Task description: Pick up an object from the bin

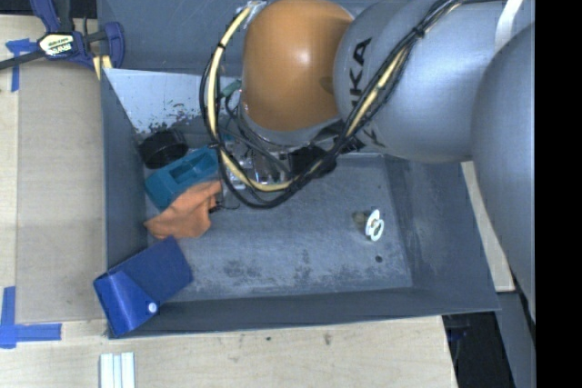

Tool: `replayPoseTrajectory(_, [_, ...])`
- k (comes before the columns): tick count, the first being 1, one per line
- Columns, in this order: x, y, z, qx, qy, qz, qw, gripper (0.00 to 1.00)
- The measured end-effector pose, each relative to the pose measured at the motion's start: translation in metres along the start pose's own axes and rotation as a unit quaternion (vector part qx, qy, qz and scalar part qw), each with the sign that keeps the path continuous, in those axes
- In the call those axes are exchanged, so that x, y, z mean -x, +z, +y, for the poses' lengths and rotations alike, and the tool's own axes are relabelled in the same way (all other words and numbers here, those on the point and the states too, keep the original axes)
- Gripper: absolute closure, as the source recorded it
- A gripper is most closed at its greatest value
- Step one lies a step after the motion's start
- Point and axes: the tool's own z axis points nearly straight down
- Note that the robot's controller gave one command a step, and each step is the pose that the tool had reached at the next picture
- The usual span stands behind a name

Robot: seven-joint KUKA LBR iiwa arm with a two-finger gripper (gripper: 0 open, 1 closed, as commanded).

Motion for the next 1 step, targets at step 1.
replayPoseTrajectory(1, [0.0088, -0.0428, -0.0245, -0.002, 0.001, -0.0001, 1.0, 1.0])
